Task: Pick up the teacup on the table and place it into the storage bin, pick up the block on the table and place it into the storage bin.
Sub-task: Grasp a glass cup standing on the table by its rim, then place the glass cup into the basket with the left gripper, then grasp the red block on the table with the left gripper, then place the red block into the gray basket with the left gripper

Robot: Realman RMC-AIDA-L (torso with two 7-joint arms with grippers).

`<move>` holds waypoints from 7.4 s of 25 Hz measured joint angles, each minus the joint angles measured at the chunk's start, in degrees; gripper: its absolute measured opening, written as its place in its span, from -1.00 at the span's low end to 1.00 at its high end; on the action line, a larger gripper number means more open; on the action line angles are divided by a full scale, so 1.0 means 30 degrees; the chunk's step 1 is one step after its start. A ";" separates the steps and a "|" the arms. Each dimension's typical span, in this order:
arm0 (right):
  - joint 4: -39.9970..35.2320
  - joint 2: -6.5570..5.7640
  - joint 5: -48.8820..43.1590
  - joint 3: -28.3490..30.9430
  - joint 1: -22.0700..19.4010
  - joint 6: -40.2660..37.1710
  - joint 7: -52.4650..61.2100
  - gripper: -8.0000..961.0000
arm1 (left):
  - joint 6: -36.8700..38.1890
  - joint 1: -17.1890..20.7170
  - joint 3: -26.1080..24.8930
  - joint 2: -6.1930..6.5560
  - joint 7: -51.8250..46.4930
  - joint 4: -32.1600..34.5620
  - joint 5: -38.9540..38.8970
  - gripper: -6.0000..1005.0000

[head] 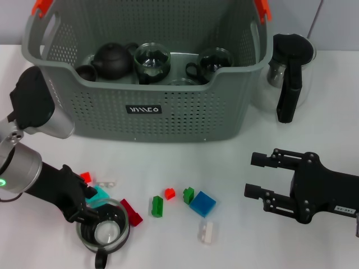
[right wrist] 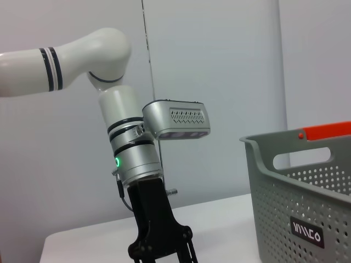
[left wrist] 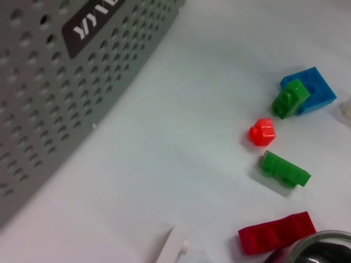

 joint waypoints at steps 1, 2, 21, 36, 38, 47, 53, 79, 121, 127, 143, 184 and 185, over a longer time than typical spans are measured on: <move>0.0003 0.0000 0.0000 -0.0009 0.0000 0.0001 0.0000 0.31 | 0.0000 0.0000 0.0000 0.0000 0.0000 0.0000 0.0000 0.06; 0.0006 -0.0003 -0.0001 -0.0012 0.0001 0.0003 0.0000 0.31 | -0.0109 -0.0031 0.0009 0.0028 -0.0335 0.0011 0.0006 0.06; 0.0072 -0.0046 0.0000 0.0043 -0.0062 -0.0110 0.0000 0.31 | 0.0468 -0.0240 0.0080 0.0063 -0.0735 -0.0198 0.0206 -0.89; 0.0062 -0.0044 0.0003 -0.0039 -0.0060 -0.0106 0.0023 0.31 | 0.5763 -0.3046 -0.7745 0.1208 0.0609 -0.1759 -0.9322 -0.86; 0.0035 -0.0044 0.0002 -0.0045 -0.0061 -0.0119 0.0025 0.31 | 0.4015 -0.3938 -0.7918 0.1284 -0.0939 -0.1775 -1.0214 -0.85; -0.0061 -0.0017 0.0001 -0.0074 -0.0017 -0.0270 0.0009 0.31 | -0.5966 -0.7726 -0.3698 0.1444 -0.5170 0.0737 -0.6464 -0.82; -0.0073 -0.0016 0.0000 -0.0012 0.0032 -0.0290 0.0032 0.31 | -1.2040 -1.0255 -0.1881 0.0857 -0.5892 0.5628 -0.0623 -0.80; 0.0057 -0.0046 0.0001 0.0104 -0.0057 -0.0293 0.0148 0.31 | -1.2845 -0.9447 -0.0135 0.0020 -0.7666 0.5476 0.1153 -0.18; 0.0075 -0.0044 0.0000 0.0067 -0.0176 -0.0312 0.0088 0.31 | 0.1415 0.1034 -0.6314 0.0058 0.5321 -0.0039 -0.2525 0.14; 0.0076 -0.0044 0.0000 0.0086 -0.0273 -0.0315 0.0072 0.31 | -0.0064 0.1161 -0.5389 0.0127 0.5865 0.0855 -0.2458 0.14; 0.0075 -0.0044 0.0000 0.0045 -0.0294 -0.0210 0.0095 0.31 | -0.1501 0.1214 -0.5260 0.0051 0.6191 0.1980 -0.1535 0.07; 0.0051 0.0020 0.0000 -0.0005 -0.0114 -0.0310 0.0167 0.31 | 0.3043 -0.4971 -0.9956 0.1639 -0.3342 -0.0101 -0.9523 -0.62; 0.0047 0.0049 -0.0002 -0.0021 -0.0077 -0.0302 0.0176 0.31 | 0.1800 -0.5376 -0.8933 0.1652 -0.3804 -0.0091 -0.9032 -0.62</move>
